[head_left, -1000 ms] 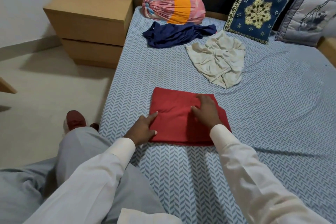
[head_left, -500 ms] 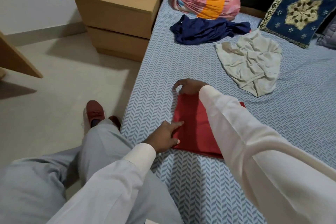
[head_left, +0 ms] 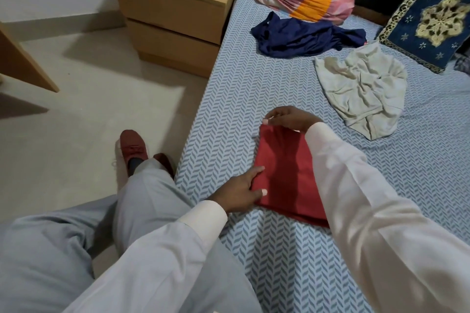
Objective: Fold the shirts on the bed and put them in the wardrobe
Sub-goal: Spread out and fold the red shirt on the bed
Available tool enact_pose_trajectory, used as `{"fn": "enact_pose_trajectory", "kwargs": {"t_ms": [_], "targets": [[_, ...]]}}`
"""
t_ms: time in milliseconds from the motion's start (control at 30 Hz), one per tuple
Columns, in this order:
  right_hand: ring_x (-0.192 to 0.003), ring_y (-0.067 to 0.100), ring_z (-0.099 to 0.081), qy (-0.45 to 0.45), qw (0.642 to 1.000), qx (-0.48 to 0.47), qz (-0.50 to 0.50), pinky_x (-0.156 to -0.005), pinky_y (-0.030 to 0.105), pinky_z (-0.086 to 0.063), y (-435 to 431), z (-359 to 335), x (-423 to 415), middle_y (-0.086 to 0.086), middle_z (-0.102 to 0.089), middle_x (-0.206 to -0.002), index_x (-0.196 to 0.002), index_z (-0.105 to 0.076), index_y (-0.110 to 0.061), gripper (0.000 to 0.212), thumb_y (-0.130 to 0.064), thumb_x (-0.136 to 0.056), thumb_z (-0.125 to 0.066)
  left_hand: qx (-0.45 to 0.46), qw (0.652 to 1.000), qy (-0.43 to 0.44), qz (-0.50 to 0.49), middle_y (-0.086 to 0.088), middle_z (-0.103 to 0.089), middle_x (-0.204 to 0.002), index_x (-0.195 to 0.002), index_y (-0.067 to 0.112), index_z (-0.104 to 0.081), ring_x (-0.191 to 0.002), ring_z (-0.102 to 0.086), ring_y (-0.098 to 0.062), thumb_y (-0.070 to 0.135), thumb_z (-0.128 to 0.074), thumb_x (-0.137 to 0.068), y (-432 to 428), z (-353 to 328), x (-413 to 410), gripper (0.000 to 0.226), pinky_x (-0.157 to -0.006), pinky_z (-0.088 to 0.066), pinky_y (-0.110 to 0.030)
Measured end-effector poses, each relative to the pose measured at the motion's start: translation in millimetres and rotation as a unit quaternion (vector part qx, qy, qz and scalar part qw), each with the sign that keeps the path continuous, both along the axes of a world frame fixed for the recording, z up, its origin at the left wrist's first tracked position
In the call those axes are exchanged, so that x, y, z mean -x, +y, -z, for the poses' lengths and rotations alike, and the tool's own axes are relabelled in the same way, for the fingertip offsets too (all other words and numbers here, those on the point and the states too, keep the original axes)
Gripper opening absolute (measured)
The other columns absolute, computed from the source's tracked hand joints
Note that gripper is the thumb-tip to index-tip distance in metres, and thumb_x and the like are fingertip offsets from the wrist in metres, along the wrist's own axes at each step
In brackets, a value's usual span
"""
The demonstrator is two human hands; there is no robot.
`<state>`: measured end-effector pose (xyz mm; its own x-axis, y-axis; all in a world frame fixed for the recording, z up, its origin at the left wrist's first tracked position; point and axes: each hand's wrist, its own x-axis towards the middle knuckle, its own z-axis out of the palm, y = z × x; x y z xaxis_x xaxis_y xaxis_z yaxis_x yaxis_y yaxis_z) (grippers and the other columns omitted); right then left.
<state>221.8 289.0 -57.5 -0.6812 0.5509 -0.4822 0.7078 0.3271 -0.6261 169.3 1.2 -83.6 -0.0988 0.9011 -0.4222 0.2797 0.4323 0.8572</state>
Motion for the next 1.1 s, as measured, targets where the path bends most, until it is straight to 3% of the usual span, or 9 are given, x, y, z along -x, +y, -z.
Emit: {"fn": "enact_pose_trajectory", "kwargs": {"t_ms": [133, 300, 367, 533, 600, 700, 800, 967, 1100], "targets": [[-0.087, 0.01, -0.061, -0.089, 0.985, -0.093, -0.112, -0.078, 0.026, -0.044, -10, 7, 11, -0.01, -0.066, -0.091, -0.098, -0.07, -0.027, 0.031, -0.041, -0.075, -0.085, 0.037, 0.995, 0.079, -0.051, -0.016, -0.062, -0.121, -0.149, 0.021, -0.017, -0.102, -0.065, -0.03, 0.024, -0.065, -0.09, 5, -2, 1, 0.076, -0.086, -0.051, -0.037], [-0.076, 0.01, -0.061, -0.052, 0.987, -0.082, -0.129, -0.076, 0.03, -0.045, -18, 10, 20, -0.006, -0.064, -0.076, -0.071, -0.051, -0.024, 0.038, -0.037, -0.075, -0.087, 0.104, 0.994, 0.042, -0.007, -0.01, -0.068, -0.107, -0.116, 0.009, -0.057, -0.098, -0.065, -0.027, 0.021, -0.062, -0.09, 2, -8, 4, 0.03, -0.087, -0.053, -0.038], [-0.065, 0.009, -0.048, -0.075, 0.977, -0.101, -0.17, -0.067, 0.032, -0.038, -16, 4, 25, -0.008, -0.053, -0.069, -0.071, -0.046, -0.024, 0.042, -0.042, -0.078, -0.084, 0.113, 0.993, 0.016, -0.012, -0.01, -0.072, -0.099, -0.103, 0.007, -0.069, -0.092, -0.067, -0.026, 0.019, -0.064, -0.088, -2, -9, 13, 0.02, -0.088, -0.054, -0.038], [-0.062, 0.011, -0.04, -0.023, 0.977, -0.132, -0.165, -0.063, 0.031, -0.033, -35, -4, 71, -0.008, -0.047, -0.067, -0.069, -0.04, -0.024, 0.047, -0.042, -0.079, -0.082, 0.145, 0.988, 0.015, -0.055, -0.007, -0.06, -0.069, -0.079, 0.006, -0.063, -0.059, -0.059, -0.019, 0.009, -0.063, -0.09, -18, -32, 66, 0.011, -0.056, -0.05, -0.027], [-0.072, 0.016, -0.048, 0.007, 0.98, -0.157, -0.123, -0.067, 0.033, -0.037, -51, -1, 100, -0.005, -0.053, -0.075, -0.073, -0.043, -0.024, 0.044, -0.045, -0.079, -0.081, 0.172, 0.982, 0.019, -0.073, -0.01, -0.057, -0.067, -0.08, 0.008, -0.059, -0.056, -0.057, -0.023, 0.008, -0.061, -0.092, -25, -46, 100, 0.012, -0.056, -0.049, -0.03], [-0.094, 0.022, -0.053, 0.029, 0.971, -0.223, -0.08, -0.082, 0.039, -0.043, -76, 2, 133, 0.0, -0.059, -0.098, -0.094, -0.05, -0.025, 0.04, -0.054, -0.08, -0.074, 0.181, 0.97, 0.159, -0.044, -0.011, -0.063, -0.082, -0.091, 0.007, -0.062, -0.076, -0.061, -0.027, 0.016, -0.068, -0.089, -29, -55, 135, 0.011, -0.068, -0.051, -0.034], [-0.092, 0.025, -0.054, 0.089, 0.953, -0.279, -0.079, -0.078, 0.04, -0.045, -98, 4, 132, 0.003, -0.059, -0.097, -0.096, -0.05, -0.023, 0.032, -0.047, -0.086, -0.068, 0.123, 0.949, 0.281, -0.074, -0.009, -0.061, -0.113, -0.127, 0.015, -0.048, -0.101, -0.062, -0.03, 0.028, -0.071, -0.083, -29, -46, 127, 0.052, -0.088, -0.052, -0.04], [-0.085, 0.023, -0.063, 0.075, 0.96, -0.213, -0.166, -0.072, 0.032, -0.043, -87, 11, 65, 0.002, -0.069, -0.089, -0.102, -0.066, -0.015, 0.02, -0.031, -0.09, -0.069, -0.075, 0.971, 0.216, -0.067, 0.0, -0.054, -0.097, -0.133, 0.022, -0.048, -0.088, -0.057, -0.017, 0.018, -0.068, -0.084, -2, -29, 60, 0.053, -0.09, -0.047, -0.034], [-0.082, 0.015, -0.062, 0.043, 0.972, -0.177, -0.147, -0.077, 0.029, -0.044, -47, 5, -4, -0.005, -0.068, -0.084, -0.086, -0.072, -0.02, 0.005, -0.017, -0.083, -0.075, -0.027, 0.969, 0.237, 0.067, -0.01, -0.059, -0.105, -0.13, 0.015, -0.047, -0.097, -0.059, -0.026, 0.019, -0.069, -0.083, 10, -14, 16, 0.053, -0.09, -0.047, -0.035]]}}
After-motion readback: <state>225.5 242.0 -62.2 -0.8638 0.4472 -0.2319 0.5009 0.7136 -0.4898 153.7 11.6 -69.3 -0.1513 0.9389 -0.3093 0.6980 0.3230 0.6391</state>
